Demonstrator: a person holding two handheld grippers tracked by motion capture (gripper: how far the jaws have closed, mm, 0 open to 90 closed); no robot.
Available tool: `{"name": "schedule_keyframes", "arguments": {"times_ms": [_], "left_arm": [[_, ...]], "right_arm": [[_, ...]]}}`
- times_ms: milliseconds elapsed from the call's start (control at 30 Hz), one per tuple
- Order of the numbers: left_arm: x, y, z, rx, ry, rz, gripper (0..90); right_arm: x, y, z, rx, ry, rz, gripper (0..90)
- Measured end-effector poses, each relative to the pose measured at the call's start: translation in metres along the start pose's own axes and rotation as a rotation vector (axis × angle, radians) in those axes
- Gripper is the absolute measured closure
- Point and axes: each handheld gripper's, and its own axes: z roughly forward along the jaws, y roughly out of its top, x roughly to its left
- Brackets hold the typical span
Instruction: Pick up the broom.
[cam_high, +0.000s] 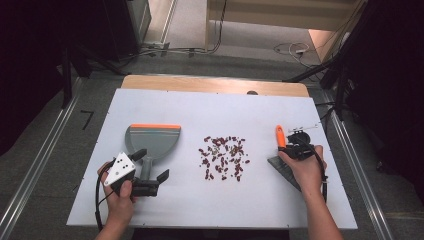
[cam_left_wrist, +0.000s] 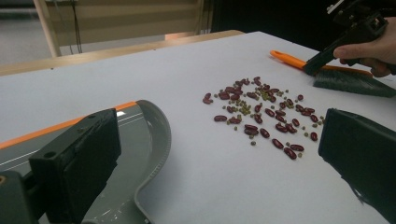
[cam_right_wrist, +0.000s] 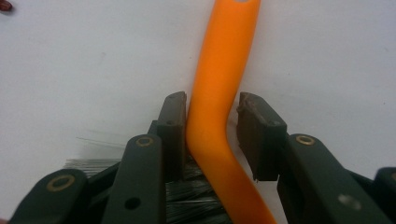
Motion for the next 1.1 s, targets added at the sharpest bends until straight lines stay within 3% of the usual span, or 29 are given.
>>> {"name": "schedule_keyframes", "arguments": {"times_ms": [133,433,567,700,867,1000,1100], "left_arm": [[-0.003,0.002,-0.001,-0.005,0.001,0.007,0.0],[-0.007,0.007,0.005,0.001,0.012,0.013,0.0],[-0.011,0.009,0.009,-0.001,-0.003,0.020,0.0],[-0.015,0.011,0.012,0.003,-0.014,0.016,0.0],[-0.017,0.016,0.017,-0.008,-0.023,0.015,0.0],[-0.018,0.021,0.020,-0.013,-0.031,0.019,0.0],[-0.020,0.023,0.023,-0.012,-0.040,0.019,0.0]], "right_arm": [[-0.002,0.000,0.000,-0.004,0.017,0.029,66.1],[-0.009,-0.009,0.000,-0.077,0.062,0.036,67.1],[-0.015,-0.013,-0.006,-0.122,0.137,0.054,67.1],[-0.023,-0.020,-0.018,-0.240,0.206,0.099,68.2],[-0.022,-0.027,-0.026,-0.339,0.223,0.083,68.4],[-0.024,-0.030,-0.036,-0.437,0.253,0.105,68.9],[-0.025,-0.032,-0.043,-0.515,0.308,0.101,69.0]]}}
